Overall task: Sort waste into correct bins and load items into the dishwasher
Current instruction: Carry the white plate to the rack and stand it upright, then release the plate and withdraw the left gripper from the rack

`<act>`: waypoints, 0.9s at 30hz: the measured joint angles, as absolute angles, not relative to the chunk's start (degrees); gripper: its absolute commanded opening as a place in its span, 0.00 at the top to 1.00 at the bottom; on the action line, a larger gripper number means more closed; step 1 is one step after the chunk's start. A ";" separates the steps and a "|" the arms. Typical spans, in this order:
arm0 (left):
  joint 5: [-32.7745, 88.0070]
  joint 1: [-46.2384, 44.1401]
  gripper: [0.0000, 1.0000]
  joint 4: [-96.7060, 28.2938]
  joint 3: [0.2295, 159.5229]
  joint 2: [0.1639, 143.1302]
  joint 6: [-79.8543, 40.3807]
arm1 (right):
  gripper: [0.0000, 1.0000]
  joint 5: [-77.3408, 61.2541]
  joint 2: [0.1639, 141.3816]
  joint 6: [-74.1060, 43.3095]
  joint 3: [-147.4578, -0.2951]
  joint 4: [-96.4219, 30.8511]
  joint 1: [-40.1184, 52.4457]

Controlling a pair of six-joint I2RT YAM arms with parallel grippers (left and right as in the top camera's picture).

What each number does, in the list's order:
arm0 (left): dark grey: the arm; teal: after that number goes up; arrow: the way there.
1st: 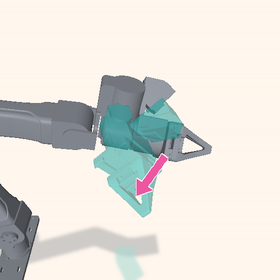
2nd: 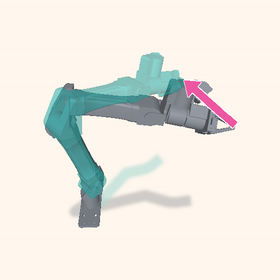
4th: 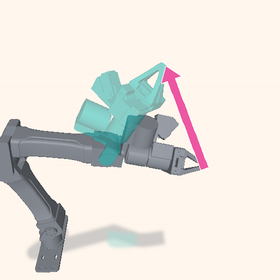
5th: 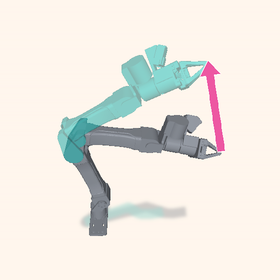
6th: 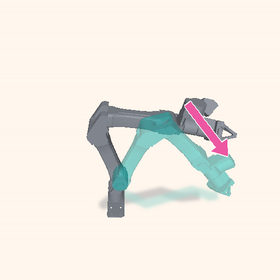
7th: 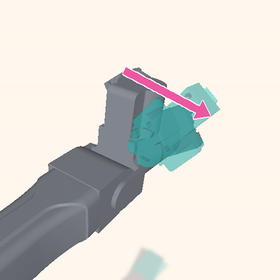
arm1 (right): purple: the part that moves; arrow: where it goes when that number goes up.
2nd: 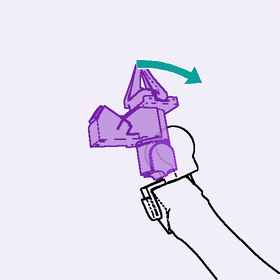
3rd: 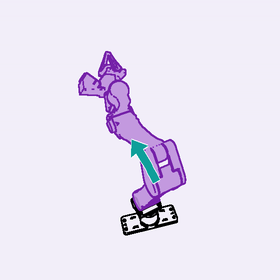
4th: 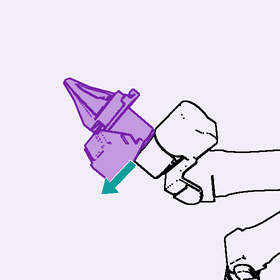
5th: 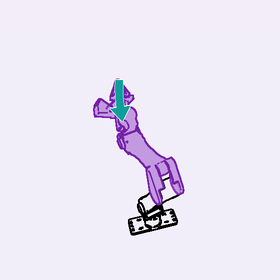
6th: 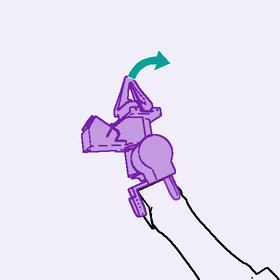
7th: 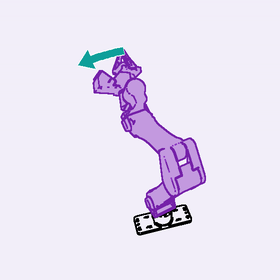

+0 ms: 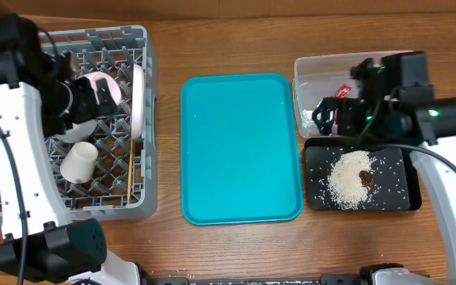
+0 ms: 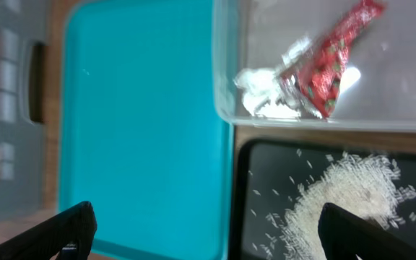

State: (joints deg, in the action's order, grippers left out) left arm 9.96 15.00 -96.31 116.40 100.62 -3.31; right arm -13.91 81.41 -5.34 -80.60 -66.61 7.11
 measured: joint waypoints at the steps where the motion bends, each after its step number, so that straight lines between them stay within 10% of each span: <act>1: 8.84 14.02 0.00 -96.51 115.57 100.62 -3.44 | 0.00 -12.91 82.11 -5.56 -80.60 -67.33 7.25; 10: 2.68 7.77 0.00 -89.80 93.80 88.55 -6.37 | 0.00 -6.20 79.68 -7.29 -78.85 -68.95 6.79; 18: 1.85 3.70 0.00 -65.21 67.48 45.17 -6.09 | 0.00 -3.29 50.35 -7.49 -64.55 -61.34 6.79; 27: 1.63 3.73 0.00 -69.97 63.13 27.16 -6.11 | 0.00 -1.58 41.58 -7.46 -62.98 -68.82 6.79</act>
State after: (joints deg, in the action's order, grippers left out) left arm 1.63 3.73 -69.97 63.13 27.16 -6.11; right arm -1.58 41.58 -7.46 -62.98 -68.82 6.79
